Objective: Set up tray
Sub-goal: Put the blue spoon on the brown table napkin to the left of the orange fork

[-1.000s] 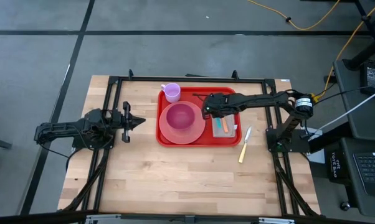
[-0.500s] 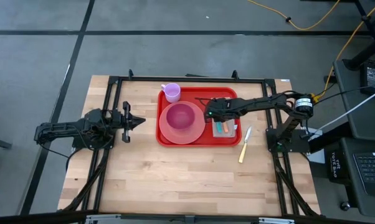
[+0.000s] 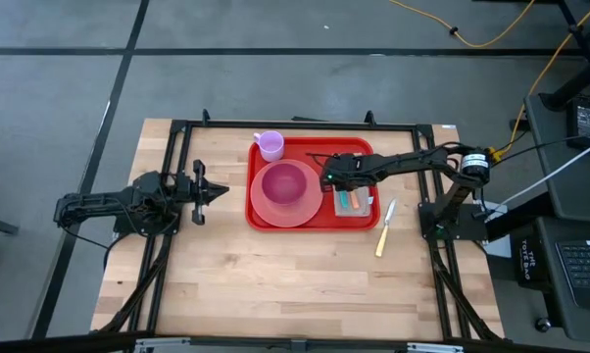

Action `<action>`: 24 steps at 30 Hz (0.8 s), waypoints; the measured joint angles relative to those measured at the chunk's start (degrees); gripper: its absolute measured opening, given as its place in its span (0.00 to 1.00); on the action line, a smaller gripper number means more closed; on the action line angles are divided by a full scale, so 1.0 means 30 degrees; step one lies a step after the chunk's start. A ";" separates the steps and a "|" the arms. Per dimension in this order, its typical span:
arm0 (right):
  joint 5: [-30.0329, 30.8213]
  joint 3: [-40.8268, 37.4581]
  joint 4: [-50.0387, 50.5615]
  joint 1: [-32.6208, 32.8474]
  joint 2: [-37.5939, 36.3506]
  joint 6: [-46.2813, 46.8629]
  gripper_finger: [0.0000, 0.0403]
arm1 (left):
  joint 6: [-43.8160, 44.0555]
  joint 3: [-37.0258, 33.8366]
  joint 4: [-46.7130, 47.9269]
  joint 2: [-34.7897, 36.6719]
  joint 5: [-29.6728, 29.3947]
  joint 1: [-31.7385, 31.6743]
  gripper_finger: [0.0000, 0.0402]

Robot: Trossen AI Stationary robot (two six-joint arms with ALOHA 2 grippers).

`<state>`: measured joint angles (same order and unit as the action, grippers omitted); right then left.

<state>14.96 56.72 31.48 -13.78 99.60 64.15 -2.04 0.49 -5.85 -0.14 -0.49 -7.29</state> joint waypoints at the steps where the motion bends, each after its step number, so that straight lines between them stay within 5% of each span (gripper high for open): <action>1: -0.0105 0.0003 -0.0124 -0.0067 0.0145 -0.0024 0.13 | -0.0106 0.0000 0.0000 0.0000 0.0005 0.0000 0.01; 24: -0.0876 0.0119 -0.0040 -0.0694 0.0849 -0.0123 0.13 | -0.0226 0.0000 0.0007 0.0000 -0.0007 0.0000 0.01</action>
<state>12.33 57.08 31.36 -15.86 102.15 63.78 -2.72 0.49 -5.82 -0.14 -0.51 -7.29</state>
